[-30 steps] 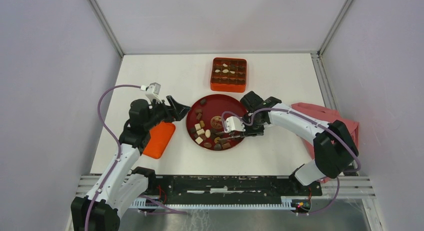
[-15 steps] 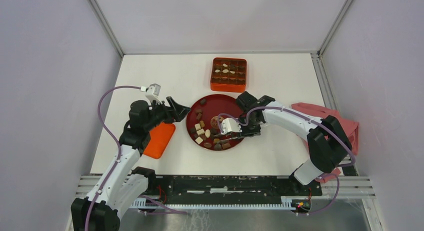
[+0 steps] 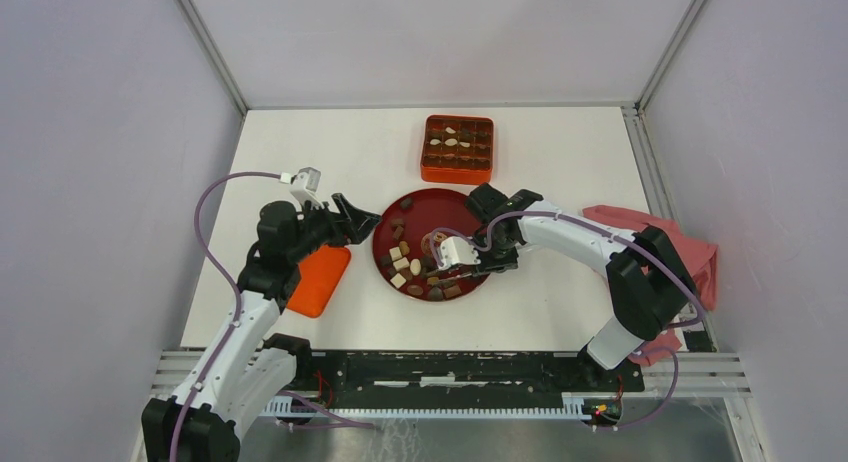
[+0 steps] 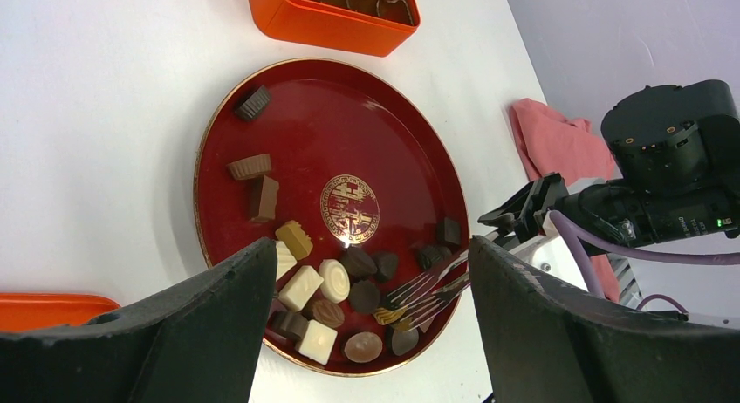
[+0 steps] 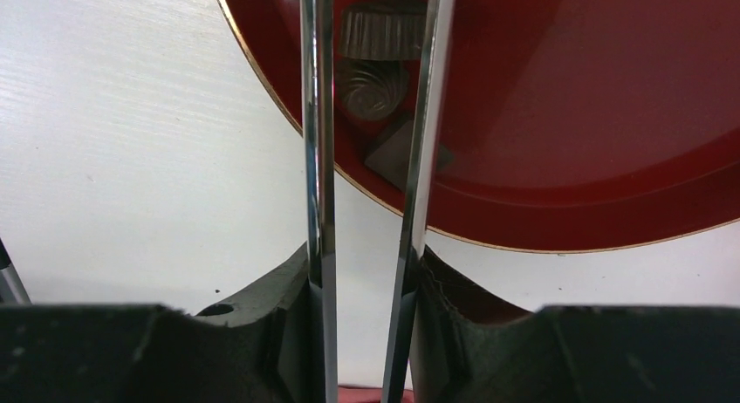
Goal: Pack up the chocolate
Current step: Pick up the fake chocolate from the plate, then place the fake chocolate in the packing box.
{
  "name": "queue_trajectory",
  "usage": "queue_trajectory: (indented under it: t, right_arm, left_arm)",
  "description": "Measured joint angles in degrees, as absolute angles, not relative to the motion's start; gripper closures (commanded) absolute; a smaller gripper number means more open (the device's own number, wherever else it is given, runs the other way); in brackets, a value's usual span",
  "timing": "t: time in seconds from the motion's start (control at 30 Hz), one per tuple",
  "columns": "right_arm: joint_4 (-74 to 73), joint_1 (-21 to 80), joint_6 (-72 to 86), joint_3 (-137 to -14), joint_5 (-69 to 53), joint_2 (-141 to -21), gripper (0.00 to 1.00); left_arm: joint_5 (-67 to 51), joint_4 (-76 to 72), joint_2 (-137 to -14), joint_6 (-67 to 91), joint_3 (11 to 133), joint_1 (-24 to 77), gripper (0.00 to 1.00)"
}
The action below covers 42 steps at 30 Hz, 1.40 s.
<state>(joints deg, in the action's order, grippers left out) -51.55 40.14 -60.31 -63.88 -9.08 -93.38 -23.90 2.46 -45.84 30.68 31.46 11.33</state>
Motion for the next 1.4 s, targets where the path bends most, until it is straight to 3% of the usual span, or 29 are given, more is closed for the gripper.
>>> queue_trajectory:
  t: [0.5, 0.8, 1.07, 1.4]
  right_arm:
    - [-51.5, 37.6, -58.3, -63.9, -10.7, -92.2, 1.0]
    - [-51.9, 30.3, -57.0, -67.0, -19.0, -91.2, 1.0]
    - [-49.3, 19.5, -51.4, -76.0, -27.4, -91.4, 1.0]
    - [-41.7, 17.3, -38.5, -93.8, -23.2, -104.2, 1.0]
  left_arm:
    - [-23.9, 2.5, -45.7, 30.7, 31.5, 11.3, 0.14]
    - [-23.9, 2.6, -45.8, 30.7, 31.5, 11.3, 0.13]
    - [-22.7, 5.1, -49.2, 29.3, 36.6, 11.3, 0.02]
    - [-17.2, 14.2, -55.1, 16.9, 51.3, 11.3, 0.01]
